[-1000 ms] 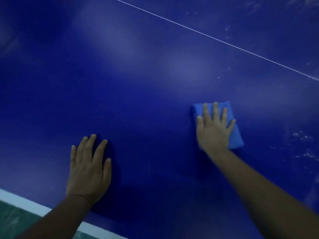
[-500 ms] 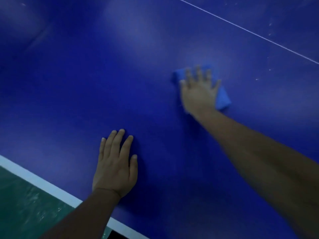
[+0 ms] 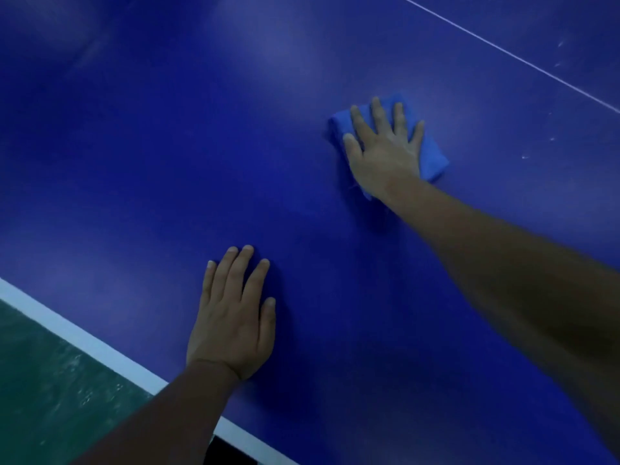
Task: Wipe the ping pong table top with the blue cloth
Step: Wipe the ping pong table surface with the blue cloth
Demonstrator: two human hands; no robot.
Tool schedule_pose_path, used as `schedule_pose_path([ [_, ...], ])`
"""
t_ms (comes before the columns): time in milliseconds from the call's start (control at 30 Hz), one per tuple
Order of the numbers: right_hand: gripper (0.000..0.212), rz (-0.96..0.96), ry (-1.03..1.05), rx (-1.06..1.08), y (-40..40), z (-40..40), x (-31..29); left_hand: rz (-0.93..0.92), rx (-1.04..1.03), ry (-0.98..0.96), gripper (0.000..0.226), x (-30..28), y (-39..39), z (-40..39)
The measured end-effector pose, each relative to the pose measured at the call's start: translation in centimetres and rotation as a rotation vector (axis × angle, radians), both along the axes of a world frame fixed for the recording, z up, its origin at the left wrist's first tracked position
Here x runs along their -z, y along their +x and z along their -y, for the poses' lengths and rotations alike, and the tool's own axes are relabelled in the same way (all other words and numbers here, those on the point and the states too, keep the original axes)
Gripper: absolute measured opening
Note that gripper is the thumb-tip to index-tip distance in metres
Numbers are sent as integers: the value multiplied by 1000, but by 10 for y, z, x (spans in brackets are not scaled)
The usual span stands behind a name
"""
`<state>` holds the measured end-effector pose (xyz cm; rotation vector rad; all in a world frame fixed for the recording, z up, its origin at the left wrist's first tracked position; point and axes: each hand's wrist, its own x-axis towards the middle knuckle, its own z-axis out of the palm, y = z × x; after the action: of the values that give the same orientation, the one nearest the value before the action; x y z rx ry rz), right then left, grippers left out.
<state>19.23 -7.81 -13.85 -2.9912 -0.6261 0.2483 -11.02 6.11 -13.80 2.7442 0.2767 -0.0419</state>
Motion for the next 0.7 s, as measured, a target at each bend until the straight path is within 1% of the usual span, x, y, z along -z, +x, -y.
schedule_pose_path([
  [33, 58, 39, -9, -121, -13, -5, 0, 17, -14, -28, 56, 0, 0, 0],
  [67, 57, 72, -5, -297, -36, -5, 2, 36, -30, -58, 57, 0, 0, 0],
  [133, 54, 80, 32, -750, -97, 20, 6, 66, -45, -90, 59, 0, 0, -1],
  [167, 52, 51, 36, -962, -126, 44, 8, 73, -43, -92, 59, 0, 0, -1],
  [200, 50, 22, 37, -1111, -141, 68, 9, 74, -38, -87, 59, -1, 0, -1],
  [233, 49, 10, 39, -1189, -140, 88, 8, 70, -31, -81, 59, -1, 0, -1],
  [267, 48, 20, 33, -1186, -125, 99, 5, 63, -25, -77, 58, -1, 0, -1],
  [300, 49, 53, 14, -1094, -101, 105, 5, 54, -22, -72, 57, -2, 0, -1],
  [333, 53, 77, -10, -911, -71, 105, 4, 46, -19, -68, 57, -2, 0, -1],
  [400, 61, 56, -46, -420, -13, 98, -2, 34, -13, -60, 56, -1, 0, -2],
  [433, 62, 42, -35, -211, 9, 93, -5, 30, -13, -57, 56, -1, 0, -2],
  [467, 61, 31, -12, -62, 22, 85, -7, 27, -12, -56, 56, -1, 0, -1],
  [500, 59, 24, 4, 13, 26, 74, -8, 25, -11, -59, 56, -1, -1, -1],
  [533, 58, 20, 2, 19, 20, 59, -7, 23, -14, -68, 56, -1, -1, -1],
  [567, 57, 34, -6, -40, 6, 45, -5, 21, -21, -81, 57, -1, -1, -1],
  [633, 57, 103, -10, -299, -49, 28, 2, 23, -29, -104, 58, -1, -1, -1],
  [700, 55, 103, 23, -616, -129, 43, 6, 36, -27, -111, 58, -2, -2, -1],
])
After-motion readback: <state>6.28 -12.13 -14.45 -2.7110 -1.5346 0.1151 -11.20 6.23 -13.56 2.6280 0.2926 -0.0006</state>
